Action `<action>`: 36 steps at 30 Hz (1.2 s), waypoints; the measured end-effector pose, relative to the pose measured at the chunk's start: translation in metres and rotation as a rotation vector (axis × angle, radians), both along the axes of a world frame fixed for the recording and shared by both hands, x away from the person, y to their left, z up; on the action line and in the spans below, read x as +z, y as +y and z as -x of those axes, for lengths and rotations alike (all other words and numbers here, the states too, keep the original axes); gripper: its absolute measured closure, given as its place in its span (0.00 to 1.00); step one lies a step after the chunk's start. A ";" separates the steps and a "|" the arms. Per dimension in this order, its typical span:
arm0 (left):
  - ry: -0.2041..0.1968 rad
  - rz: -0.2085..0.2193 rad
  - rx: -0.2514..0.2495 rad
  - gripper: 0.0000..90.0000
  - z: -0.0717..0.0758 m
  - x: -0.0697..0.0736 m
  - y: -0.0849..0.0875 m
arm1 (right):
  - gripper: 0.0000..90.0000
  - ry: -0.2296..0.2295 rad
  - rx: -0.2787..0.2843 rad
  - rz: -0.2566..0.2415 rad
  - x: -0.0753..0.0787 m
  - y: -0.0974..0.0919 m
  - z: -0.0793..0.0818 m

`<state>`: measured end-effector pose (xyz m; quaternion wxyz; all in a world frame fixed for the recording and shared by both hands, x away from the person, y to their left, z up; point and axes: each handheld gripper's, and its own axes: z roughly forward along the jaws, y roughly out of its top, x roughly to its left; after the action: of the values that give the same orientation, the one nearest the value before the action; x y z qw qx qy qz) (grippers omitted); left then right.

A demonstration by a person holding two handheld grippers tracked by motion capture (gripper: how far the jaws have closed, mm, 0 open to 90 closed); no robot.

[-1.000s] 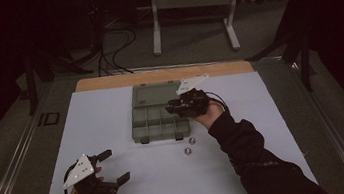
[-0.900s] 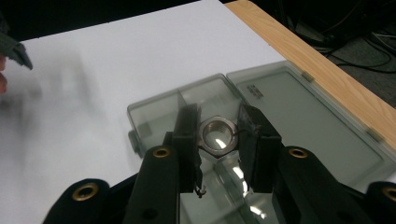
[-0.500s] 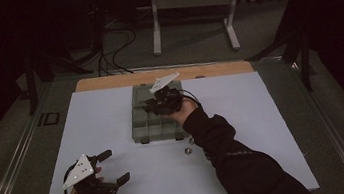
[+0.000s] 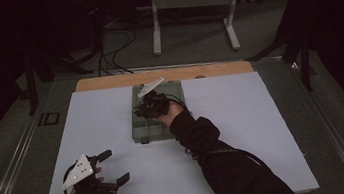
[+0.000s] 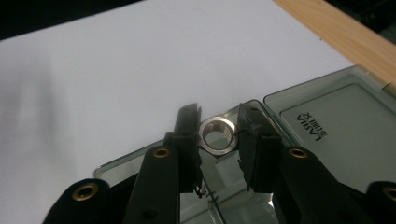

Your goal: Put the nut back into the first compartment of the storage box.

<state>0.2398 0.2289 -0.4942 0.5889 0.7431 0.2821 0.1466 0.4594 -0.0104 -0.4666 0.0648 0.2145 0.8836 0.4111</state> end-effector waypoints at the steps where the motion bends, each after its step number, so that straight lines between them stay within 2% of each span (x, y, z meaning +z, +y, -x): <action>1: 0.001 0.002 0.001 0.00 0.000 0.000 0.000 | 0.78 0.003 -0.007 0.004 -0.002 0.002 -0.001; 9: -0.002 0.006 0.000 0.00 0.001 0.001 0.000 | 0.76 0.029 -0.035 0.063 -0.015 0.012 -0.009; 10: -0.001 0.007 -0.001 0.00 0.001 0.000 0.000 | 0.70 0.036 -0.040 0.066 -0.016 0.012 -0.010; 11: 0.000 0.007 -0.001 0.00 0.000 0.000 0.000 | 0.60 0.050 -0.054 0.070 -0.015 0.012 -0.012; 14: 0.002 0.006 -0.002 0.00 0.000 0.000 0.000 | 0.59 0.055 -0.060 0.066 -0.014 0.012 -0.012; 15: 0.001 0.005 -0.001 0.01 0.000 0.000 0.000 | 0.51 0.059 -0.058 0.063 -0.009 0.011 -0.011; 23: 0.003 0.005 0.001 0.00 0.000 0.000 0.000 | 0.38 0.061 -0.039 0.052 0.005 0.001 -0.002; 24: 0.002 0.003 0.001 0.00 0.000 0.000 0.000 | 0.35 0.047 -0.032 0.056 0.010 -0.003 0.003; 26: 0.002 0.003 0.002 0.00 0.000 0.000 -0.001 | 0.29 0.045 -0.042 0.056 0.013 -0.007 0.006; 31: 0.001 0.002 0.005 0.00 0.000 0.000 0.000 | 0.23 0.060 -0.034 0.058 0.019 -0.021 0.016; 36: 0.003 -0.001 0.004 0.00 0.000 0.000 -0.001 | 0.19 0.046 -0.043 0.065 0.021 -0.034 0.024</action>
<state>0.2399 0.2280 -0.4940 0.5878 0.7429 0.2846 0.1467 0.4353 -0.0441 -0.4451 0.0601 0.2405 0.8929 0.3758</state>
